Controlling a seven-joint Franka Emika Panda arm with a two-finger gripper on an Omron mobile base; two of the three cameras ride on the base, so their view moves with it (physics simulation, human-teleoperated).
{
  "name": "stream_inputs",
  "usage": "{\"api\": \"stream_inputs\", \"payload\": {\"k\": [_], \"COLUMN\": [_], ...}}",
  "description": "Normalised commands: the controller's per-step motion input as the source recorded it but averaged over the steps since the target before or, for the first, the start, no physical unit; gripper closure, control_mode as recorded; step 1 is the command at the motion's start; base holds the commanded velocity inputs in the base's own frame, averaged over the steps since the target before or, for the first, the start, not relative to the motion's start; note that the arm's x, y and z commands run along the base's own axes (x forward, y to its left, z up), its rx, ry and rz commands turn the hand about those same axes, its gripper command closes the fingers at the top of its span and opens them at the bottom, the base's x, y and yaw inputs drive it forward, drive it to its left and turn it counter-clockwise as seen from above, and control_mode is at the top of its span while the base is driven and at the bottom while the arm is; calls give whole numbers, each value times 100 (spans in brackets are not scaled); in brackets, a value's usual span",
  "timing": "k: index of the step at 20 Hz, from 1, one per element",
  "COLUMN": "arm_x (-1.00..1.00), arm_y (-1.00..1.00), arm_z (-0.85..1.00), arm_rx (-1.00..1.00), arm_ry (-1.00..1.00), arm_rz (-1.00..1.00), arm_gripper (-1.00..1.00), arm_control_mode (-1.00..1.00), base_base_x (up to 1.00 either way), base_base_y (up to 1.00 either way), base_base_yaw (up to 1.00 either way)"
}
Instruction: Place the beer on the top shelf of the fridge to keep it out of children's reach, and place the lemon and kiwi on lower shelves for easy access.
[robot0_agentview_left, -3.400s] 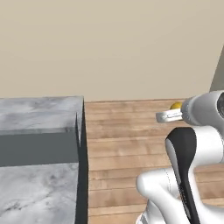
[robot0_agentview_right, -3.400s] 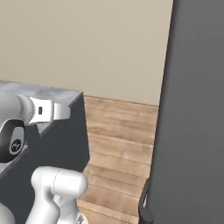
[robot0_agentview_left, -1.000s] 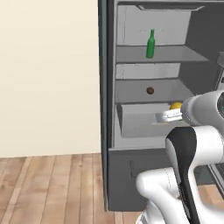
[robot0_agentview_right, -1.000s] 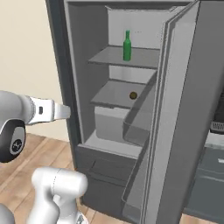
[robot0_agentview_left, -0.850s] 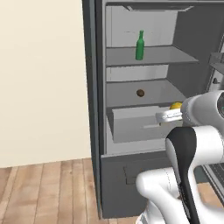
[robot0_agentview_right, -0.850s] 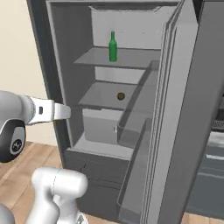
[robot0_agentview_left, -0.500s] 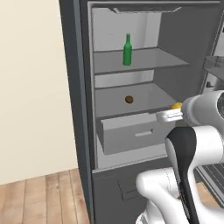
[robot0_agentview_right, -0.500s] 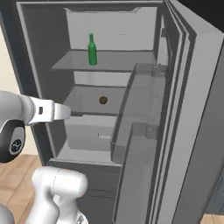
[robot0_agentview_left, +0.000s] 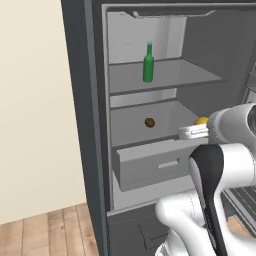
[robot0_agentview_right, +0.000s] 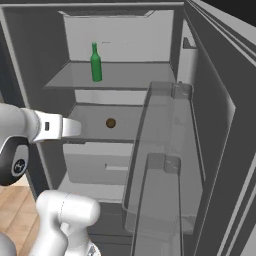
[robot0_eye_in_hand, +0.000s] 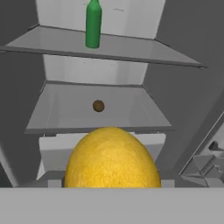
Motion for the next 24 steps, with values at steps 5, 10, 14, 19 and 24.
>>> {"api": "stream_inputs", "payload": {"k": [5,10,14,19,24], "arm_x": [30,46,53,60,53], "arm_y": [-35,-21,0,0,0], "arm_z": [-13,-39,-46,-43,-45], "arm_rx": [4,2,0,0,0], "arm_ry": [0,0,0,0,0], "arm_rz": [-1,0,0,1,5], "arm_gripper": [100,100,100,100,100], "arm_control_mode": [-100,-100,-100,-100,-100], "base_base_x": [9,0,0,0,0], "base_base_y": [-8,0,0,0,0], "base_base_yaw": [-1,0,0,0,0]}}
